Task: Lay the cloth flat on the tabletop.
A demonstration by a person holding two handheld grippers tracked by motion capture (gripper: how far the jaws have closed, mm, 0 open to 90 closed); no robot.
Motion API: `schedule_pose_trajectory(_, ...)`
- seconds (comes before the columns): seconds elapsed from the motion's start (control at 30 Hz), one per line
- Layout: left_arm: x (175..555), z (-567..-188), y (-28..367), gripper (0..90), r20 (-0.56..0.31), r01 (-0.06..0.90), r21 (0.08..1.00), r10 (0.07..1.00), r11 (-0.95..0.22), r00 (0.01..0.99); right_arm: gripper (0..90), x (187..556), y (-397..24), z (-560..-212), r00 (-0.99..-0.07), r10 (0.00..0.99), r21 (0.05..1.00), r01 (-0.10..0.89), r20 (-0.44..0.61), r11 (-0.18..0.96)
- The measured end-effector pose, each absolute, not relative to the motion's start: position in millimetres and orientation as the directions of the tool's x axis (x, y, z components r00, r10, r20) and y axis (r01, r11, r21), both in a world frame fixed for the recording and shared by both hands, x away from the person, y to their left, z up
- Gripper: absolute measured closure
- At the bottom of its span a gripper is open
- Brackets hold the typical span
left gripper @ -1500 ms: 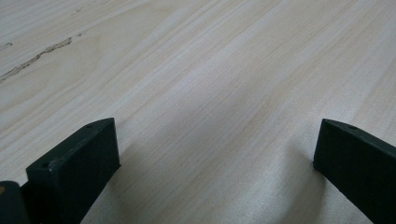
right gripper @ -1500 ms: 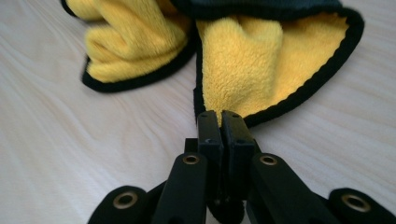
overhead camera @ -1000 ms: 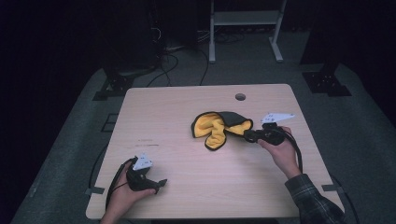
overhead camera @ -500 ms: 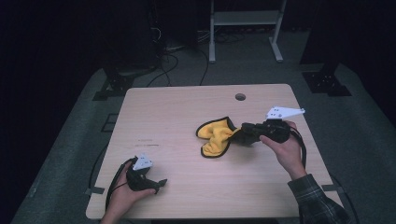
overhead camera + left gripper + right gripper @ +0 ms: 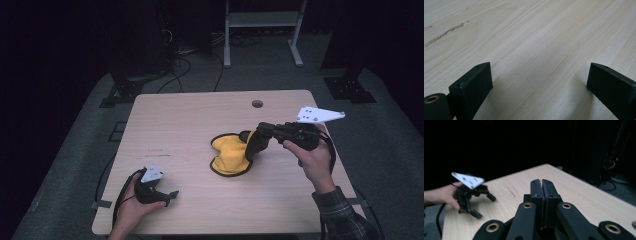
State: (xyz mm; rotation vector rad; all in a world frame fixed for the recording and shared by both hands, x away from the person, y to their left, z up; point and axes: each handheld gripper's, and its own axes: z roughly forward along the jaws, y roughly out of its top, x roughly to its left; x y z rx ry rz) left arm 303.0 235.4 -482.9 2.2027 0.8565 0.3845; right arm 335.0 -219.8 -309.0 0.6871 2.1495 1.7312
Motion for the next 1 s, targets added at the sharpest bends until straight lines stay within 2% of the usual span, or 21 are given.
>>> schedule_pose_trajectory(0.1,303,-483,236,5.7,0.015,0.458,0.725,0.677,-0.514,0.736,87.7,333,-222,-305,-0.832,0.554,0.972,0.155,0.032,0.177)
schedule_pose_trajectory(0.2,303,-483,236,5.8,0.013,0.458,0.727,0.677,-0.512,0.735,87.7,341,-227,-314,-0.805,0.592,0.963,0.184,0.034,0.195)
schedule_pose_trajectory(0.57,303,-483,236,5.8,0.014,0.456,0.729,0.677,-0.511,0.736,87.7,388,-269,-370,-0.642,0.763,0.898,0.375,0.071,0.232)
schedule_pose_trajectory(0.87,303,-483,236,6.3,0.014,0.456,0.727,0.675,-0.513,0.737,87.5,410,-304,-412,-0.490,0.871,0.822,0.507,0.028,0.260)
schedule_pose_trajectory(0.93,302,-482,237,12.1,-0.010,0.456,0.740,0.670,-0.495,0.743,85.9,411,-308,-420,-0.483,0.875,0.808,0.526,0.028,0.264)
schedule_pose_trajectory(1.0,303,-480,236,15.7,-0.038,0.466,0.744,0.665,-0.480,0.746,80.0,410,-309,-422,-0.487,0.873,0.806,0.530,0.035,0.263)
